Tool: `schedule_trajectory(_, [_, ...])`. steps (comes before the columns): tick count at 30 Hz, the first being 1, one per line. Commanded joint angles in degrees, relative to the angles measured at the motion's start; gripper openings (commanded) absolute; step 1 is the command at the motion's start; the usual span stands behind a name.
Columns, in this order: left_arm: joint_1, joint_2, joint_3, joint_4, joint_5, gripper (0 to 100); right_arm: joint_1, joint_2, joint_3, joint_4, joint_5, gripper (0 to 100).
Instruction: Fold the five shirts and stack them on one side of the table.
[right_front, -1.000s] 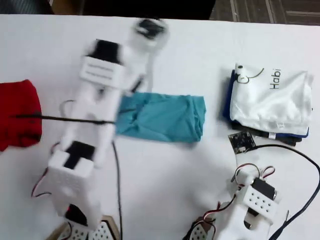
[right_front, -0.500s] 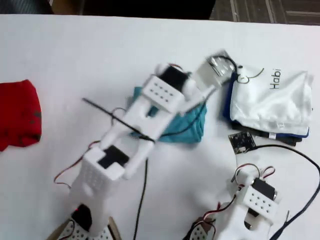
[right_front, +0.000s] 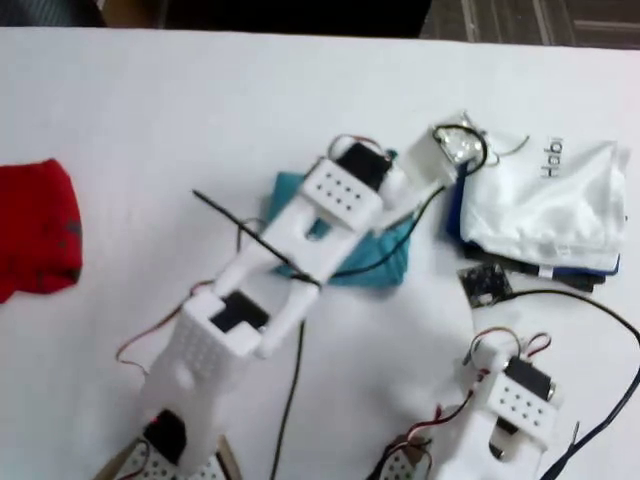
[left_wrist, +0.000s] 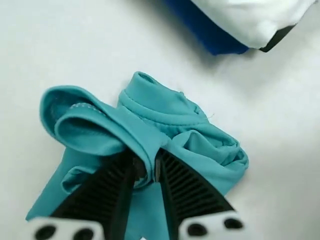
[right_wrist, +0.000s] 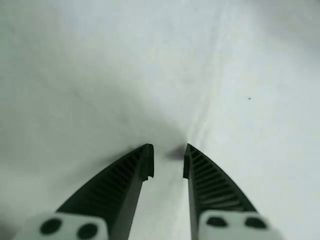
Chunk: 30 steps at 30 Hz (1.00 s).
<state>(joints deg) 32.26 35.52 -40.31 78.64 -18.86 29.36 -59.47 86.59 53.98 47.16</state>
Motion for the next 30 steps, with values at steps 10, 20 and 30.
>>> schedule_trajectory(10, [0.1, -0.7, -3.5, 0.3, -0.3, 10, 0.1, -1.1, -0.2, -0.7, -0.6, 11.2])
schedule_trajectory(20, [-8.6, -5.2, -11.4, 7.5, -0.2, 18, 0.1, -1.1, -0.1, -0.7, -0.6, 11.2])
schedule_trajectory(30, [-36.1, -8.9, -16.9, 23.7, 0.1, 3, -1.4, -1.1, -0.3, -1.4, -0.4, 8.4])
